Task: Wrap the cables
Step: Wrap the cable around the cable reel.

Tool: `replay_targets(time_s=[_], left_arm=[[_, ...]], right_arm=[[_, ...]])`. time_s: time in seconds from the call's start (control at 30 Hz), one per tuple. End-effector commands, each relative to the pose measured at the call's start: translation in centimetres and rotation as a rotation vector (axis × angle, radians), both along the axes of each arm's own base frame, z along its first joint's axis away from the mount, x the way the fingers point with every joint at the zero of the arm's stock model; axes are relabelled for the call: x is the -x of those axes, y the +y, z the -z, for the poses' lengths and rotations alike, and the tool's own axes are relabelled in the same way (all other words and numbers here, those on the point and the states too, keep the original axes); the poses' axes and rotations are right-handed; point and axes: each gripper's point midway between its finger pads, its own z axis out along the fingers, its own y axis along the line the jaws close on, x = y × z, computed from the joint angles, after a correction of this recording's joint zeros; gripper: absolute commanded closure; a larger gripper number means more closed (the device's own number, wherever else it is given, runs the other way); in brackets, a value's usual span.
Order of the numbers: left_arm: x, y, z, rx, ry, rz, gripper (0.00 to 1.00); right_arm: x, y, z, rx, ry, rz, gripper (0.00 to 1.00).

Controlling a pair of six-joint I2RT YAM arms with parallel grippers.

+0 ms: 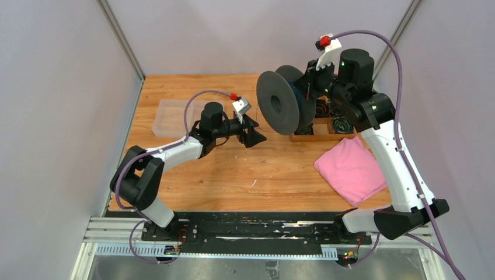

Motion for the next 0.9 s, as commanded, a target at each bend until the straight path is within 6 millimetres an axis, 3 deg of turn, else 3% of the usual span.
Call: replay_targets(time_s=[0.0,0.13,0.23,0.4,0.63,0.87], left_arm=[[1.8,-2.5,-2.8,0.149,-0.076,0.122,0.17],[1.4,-3.4,-3.0,0.217,-0.033,0.109,0.16],[0.8,-3.8,-3.4,0.272,-0.008,0.089,0.25],[0.4,-4.7,-3.8,0.363,0.036,0.089,0.57],[1.0,-5.6,-1.8,0.307,0.084,0.088,0.96],[3.5,-7.0,0.2,0.208,0.096,0.119,1.00]], right_arm=[[-0.2,-0.4,-2.9,-0.057,-0.066,0.023,0.99],[-0.2,-0.3,-2.9,-0.062,-0.063,0.019,0.99],[-0.2,-0.3,-3.0,-0.065,-0.063,0.020,0.99],[-0.3,-0.5,-3.1,-0.063,-0.067,0.029,0.99],[-1.1,-1.3,-2.9,-0.051,-0.066,0.089,0.99],[-2.3,-2.9,-3.0,-0.043,-0.060,0.195,0.99]])
